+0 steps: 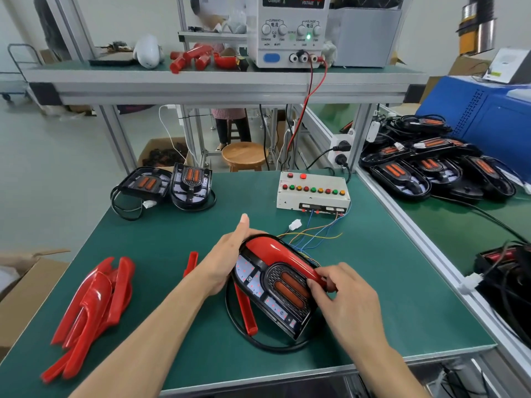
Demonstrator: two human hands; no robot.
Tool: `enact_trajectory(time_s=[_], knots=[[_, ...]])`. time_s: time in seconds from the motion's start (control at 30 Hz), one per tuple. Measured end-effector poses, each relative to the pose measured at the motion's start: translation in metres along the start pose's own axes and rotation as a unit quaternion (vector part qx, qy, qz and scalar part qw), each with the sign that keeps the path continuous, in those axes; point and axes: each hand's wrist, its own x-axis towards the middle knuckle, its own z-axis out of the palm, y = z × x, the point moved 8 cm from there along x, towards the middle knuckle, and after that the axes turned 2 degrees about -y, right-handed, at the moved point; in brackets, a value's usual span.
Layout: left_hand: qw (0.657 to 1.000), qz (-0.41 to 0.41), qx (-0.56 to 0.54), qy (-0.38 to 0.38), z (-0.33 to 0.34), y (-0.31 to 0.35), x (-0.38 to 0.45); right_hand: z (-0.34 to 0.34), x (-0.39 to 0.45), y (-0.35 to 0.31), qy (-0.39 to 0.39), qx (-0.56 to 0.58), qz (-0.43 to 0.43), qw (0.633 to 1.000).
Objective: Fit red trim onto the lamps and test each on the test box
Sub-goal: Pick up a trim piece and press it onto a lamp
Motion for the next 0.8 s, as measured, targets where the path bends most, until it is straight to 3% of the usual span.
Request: enact_trajectory(time_s=[0.53,0.7,0.8], knots=[[0.996,0.059,0.058,-0.013,0.001,0.005,-0.005,0.007,-0.010,0.024,0.017,0.057,0.024,0.998],[0.997,0.059,0.047,-0.005,-0.001,0.005,-0.007,0.012,-0.019,0.041,0.003,0.196,0.127,0.972],[0.997,0.058,0.039,-0.011,0.000,0.006,-0.009,0.013,-0.022,0.044,0.008,0.231,0.146,0.962]])
